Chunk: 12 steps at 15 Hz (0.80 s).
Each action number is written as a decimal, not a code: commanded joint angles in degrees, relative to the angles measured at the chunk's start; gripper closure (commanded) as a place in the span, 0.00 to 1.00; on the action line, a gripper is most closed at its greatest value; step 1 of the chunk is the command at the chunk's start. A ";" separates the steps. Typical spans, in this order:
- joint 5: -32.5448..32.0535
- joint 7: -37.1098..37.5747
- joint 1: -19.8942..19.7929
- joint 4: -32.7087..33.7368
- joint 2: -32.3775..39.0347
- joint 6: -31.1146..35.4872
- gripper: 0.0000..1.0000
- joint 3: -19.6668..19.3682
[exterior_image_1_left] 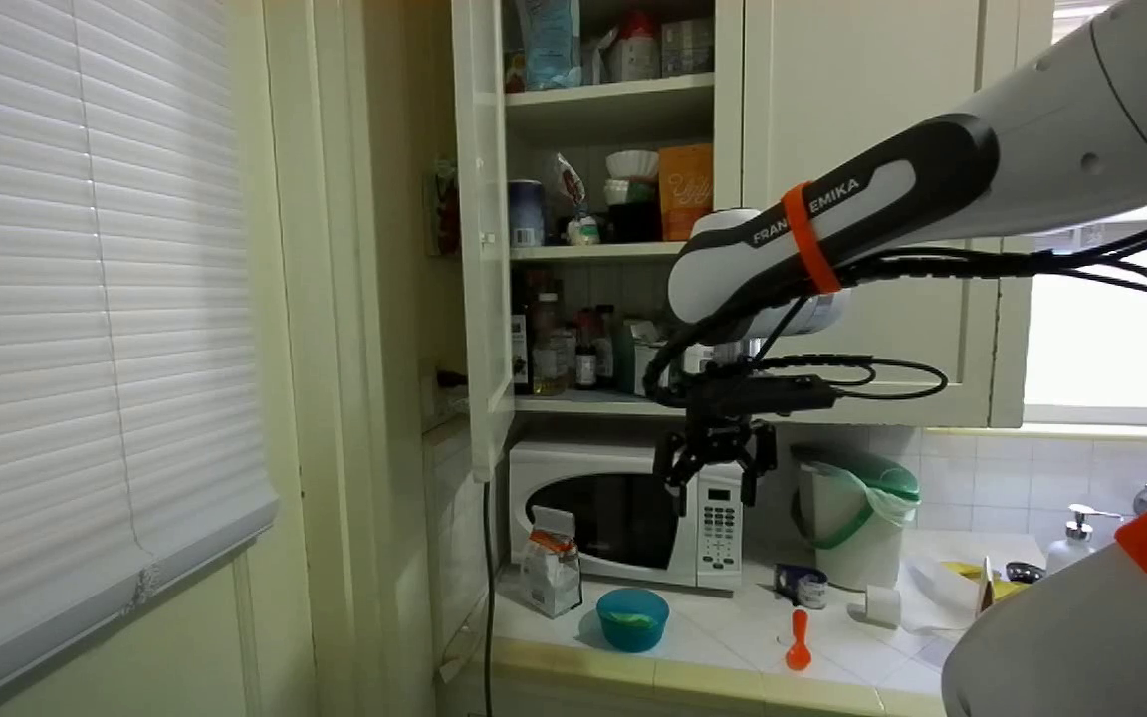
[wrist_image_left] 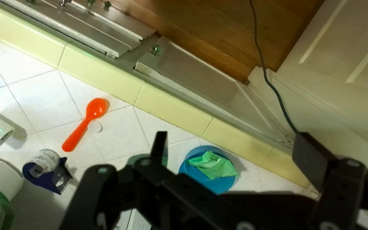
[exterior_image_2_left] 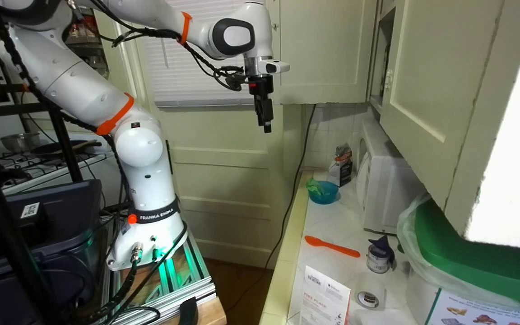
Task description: Open the microwave door
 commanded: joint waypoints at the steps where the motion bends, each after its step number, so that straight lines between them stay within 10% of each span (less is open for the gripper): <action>1: -0.04 2.49 -1.42 0.36 0.96 5.89 0.00 0.66; 7: -6.21 18.07 -10.26 2.22 10.67 25.16 0.00 6.43; 12: -23.72 38.23 -22.40 4.83 21.44 37.04 0.00 14.88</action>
